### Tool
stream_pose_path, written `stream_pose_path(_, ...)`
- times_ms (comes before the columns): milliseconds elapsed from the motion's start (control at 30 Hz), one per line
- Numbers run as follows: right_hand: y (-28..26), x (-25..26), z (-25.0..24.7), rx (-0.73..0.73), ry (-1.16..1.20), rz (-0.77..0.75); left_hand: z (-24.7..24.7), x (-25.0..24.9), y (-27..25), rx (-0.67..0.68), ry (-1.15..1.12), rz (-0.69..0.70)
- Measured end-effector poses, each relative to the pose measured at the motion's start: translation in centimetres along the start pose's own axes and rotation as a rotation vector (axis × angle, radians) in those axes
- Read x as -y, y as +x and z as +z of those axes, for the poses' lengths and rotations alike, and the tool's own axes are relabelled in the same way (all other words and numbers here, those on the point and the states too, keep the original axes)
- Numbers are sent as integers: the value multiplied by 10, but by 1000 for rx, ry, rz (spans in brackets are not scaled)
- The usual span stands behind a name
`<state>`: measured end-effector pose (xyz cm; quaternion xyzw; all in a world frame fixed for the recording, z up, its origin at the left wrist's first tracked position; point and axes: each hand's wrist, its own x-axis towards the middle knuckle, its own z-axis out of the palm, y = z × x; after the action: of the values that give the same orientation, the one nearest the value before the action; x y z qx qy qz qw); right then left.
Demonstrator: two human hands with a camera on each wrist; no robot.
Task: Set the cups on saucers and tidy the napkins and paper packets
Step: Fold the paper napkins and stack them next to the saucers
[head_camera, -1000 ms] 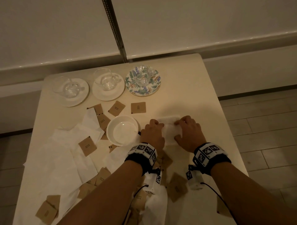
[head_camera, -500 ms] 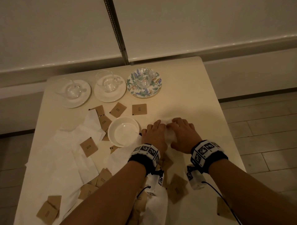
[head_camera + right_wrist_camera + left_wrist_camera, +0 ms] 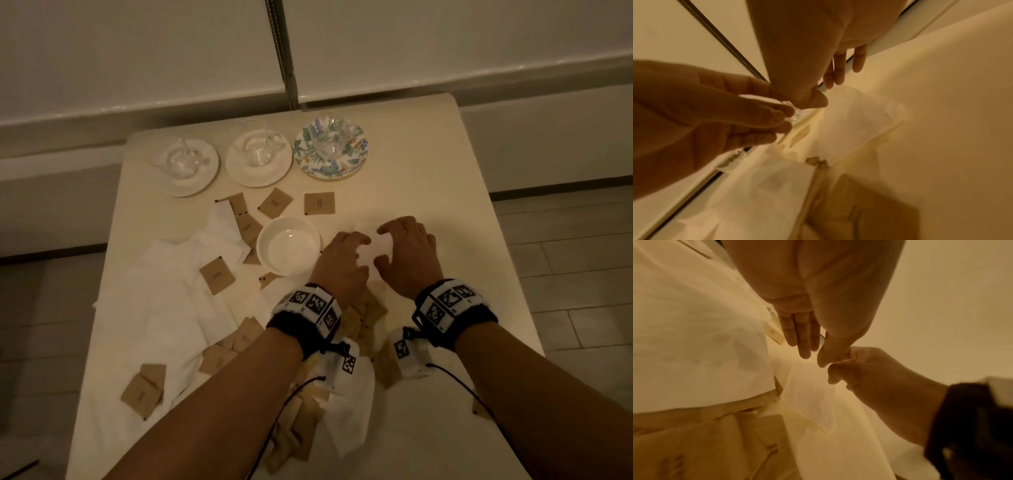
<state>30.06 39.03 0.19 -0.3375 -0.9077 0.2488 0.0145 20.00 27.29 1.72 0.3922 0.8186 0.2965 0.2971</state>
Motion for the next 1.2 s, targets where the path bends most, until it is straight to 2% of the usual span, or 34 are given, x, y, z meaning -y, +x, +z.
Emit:
stream_pose_path(67,-11,17,2,8,67,-28,-8,11,-23,-46,-35,-15)
stream_pose_path(133,-25,35,8,128,151,-41,-15,32,-45,-114,-12,-92)
stream_pose_path(200,-38,52,18,276,212,-10,-24,57,-66,-250,10,-188)
stream_pose_path(267,-47,66,32,361,248,33,-33,81,-81,-375,-20,-300)
stream_pose_path(333,-51,78,44,411,261,107,-41,101,-86,-376,-33,-418)
stream_pose_path(400,-51,88,54,389,261,184,-46,117,-84,-266,14,-456)
stream_pose_path(500,-50,94,61,163,379,333,-51,129,-77,-135,145,-382)
stream_pose_path(567,-48,91,65,98,428,388,-54,134,-75,-109,180,-336)
stream_pose_path(767,-37,83,69,152,305,343,-63,136,-77,-9,217,-227)
stream_pose_path(833,-40,83,66,98,303,315,-65,133,-82,-1,226,-165)
stream_pose_path(967,-60,94,48,-105,168,195,-72,116,-94,-108,108,-68)
stream_pose_path(1000,-65,99,39,-96,220,168,-74,109,-95,-118,78,-31)
stream_pose_path(1100,-72,109,9,51,528,157,-83,80,-92,-91,-23,49)
stream_pose_path(1200,-73,106,-18,77,643,110,-92,56,-79,-6,-53,99)
